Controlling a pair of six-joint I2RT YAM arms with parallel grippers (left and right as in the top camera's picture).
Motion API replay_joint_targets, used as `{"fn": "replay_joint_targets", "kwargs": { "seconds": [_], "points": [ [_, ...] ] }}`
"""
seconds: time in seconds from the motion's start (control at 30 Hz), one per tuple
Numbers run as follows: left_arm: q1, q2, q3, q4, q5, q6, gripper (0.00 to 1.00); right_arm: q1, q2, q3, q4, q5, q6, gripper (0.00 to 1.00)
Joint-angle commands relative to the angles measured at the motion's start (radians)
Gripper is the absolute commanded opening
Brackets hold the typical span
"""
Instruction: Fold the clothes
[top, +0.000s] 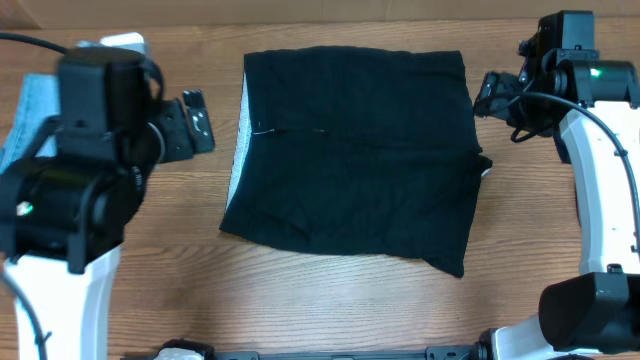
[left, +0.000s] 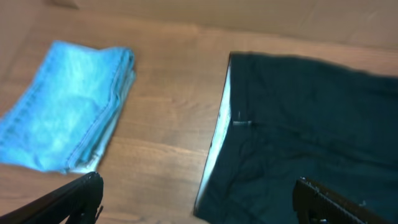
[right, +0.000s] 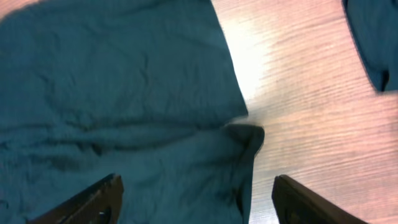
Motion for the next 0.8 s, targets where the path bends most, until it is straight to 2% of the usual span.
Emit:
{"fn": "replay_joint_targets", "kwargs": {
  "seconds": [0.0, 0.13, 0.23, 0.3, 0.37, 0.4, 0.47, 0.53, 0.57, 0.7, 0.73, 0.77],
  "points": [
    [-0.001, 0.043, -0.176, 0.082, 0.035, -0.038, 1.00, -0.002, -0.005, 0.023, -0.034, -0.006, 0.002, 0.84],
    [-0.001, 0.103, -0.340, 0.272, 0.154, 0.066, 1.00, -0.002, -0.005, 0.007, -0.045, -0.006, 0.055, 0.93],
    [-0.001, 0.207, -0.420, 0.461, 0.333, 0.186, 1.00, -0.002, -0.002, -0.006, -0.093, -0.006, 0.107, 0.93],
    [-0.001, 0.290, -0.423, 0.524, 0.430, 0.227, 1.00, -0.002, -0.002, -0.006, -0.129, -0.007, 0.107, 0.92],
    [-0.001, 0.375, -0.423, 0.575, 0.511, 0.253, 0.93, -0.002, -0.002, -0.011, -0.155, -0.009, 0.108, 0.90],
    [-0.002, 0.419, -0.423, 0.591, 0.534, 0.270, 0.85, -0.002, -0.002, -0.021, -0.163, -0.017, 0.110, 0.90],
    [-0.002, 0.472, -0.422, 0.588, 0.535, 0.270, 0.73, -0.002, -0.002, -0.064, -0.158, -0.036, 0.117, 0.87],
    [-0.001, 0.488, -0.422, 0.570, 0.532, 0.271, 0.55, -0.002, -0.002, -0.126, -0.138, -0.037, 0.138, 0.84],
    [-0.001, 0.488, -0.423, 0.563, 0.523, 0.280, 0.49, -0.002, -0.002, -0.163, -0.119, -0.037, 0.148, 0.83],
    [-0.001, 0.484, -0.422, 0.564, 0.478, 0.315, 0.53, -0.002, -0.002, -0.320, -0.001, -0.060, 0.170, 0.82],
    [-0.001, 0.484, -0.422, 0.560, 0.472, 0.314, 0.53, -0.002, -0.002, -0.351, 0.034, -0.068, 0.170, 0.77],
    [0.000, 0.484, -0.422, 0.559, 0.473, 0.314, 0.54, -0.002, -0.002, -0.384, 0.073, -0.070, 0.170, 0.67]
  ]
}}
